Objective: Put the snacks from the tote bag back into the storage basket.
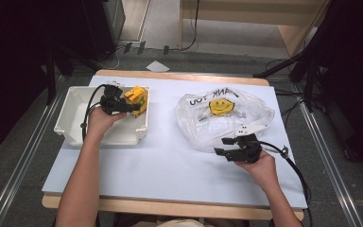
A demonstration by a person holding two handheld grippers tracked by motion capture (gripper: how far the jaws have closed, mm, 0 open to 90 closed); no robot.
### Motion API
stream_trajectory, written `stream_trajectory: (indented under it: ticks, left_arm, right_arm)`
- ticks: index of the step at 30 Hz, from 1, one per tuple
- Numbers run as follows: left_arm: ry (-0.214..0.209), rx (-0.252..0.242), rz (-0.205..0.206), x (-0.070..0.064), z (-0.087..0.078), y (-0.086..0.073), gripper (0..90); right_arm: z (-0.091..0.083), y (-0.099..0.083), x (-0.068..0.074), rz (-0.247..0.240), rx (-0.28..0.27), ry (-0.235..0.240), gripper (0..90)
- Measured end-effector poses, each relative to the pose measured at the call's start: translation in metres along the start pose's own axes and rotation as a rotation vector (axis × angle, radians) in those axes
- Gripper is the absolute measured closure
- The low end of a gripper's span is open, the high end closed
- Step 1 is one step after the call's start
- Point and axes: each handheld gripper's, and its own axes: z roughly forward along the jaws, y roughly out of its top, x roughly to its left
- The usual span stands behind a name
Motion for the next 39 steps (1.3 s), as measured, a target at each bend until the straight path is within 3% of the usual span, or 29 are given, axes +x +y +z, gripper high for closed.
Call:
stream_trajectory:
  ticks: [5,11,14,17,24,31,39]
  left_arm:
    - [-0.014,-0.002,-0.027,0.0,-0.01,-0.001,35.0]
    - [0.011,0.016,-0.033,-0.001,-0.017,-0.005,35.2]
    - [0.025,-0.032,-0.036,-0.002,-0.022,-0.011,39.6]
    - [0.023,-0.034,-0.055,-0.002,-0.027,-0.012,39.7]
    - [0.047,-0.045,-0.033,-0.013,-0.036,-0.02,41.6]
    - [0.035,-0.054,-0.032,-0.019,-0.043,-0.03,41.6]
    - [0.032,-0.046,-0.031,-0.02,-0.045,-0.034,47.1]
  right_arm:
    - [-0.001,0.0,-0.002,-0.003,0.002,0.001,44.4]
    - [-0.001,0.0,-0.001,-0.008,-0.002,0.003,43.9]
    - [-0.002,0.001,-0.001,-0.006,-0.01,0.003,43.7]
    - [-0.002,0.001,-0.003,-0.004,-0.009,-0.002,43.7]
    - [-0.001,0.003,-0.006,0.001,-0.02,0.001,43.7]
    - [-0.004,0.007,-0.009,0.011,-0.047,0.013,46.4]
    - [-0.003,0.005,-0.008,-0.001,-0.02,0.008,45.9]
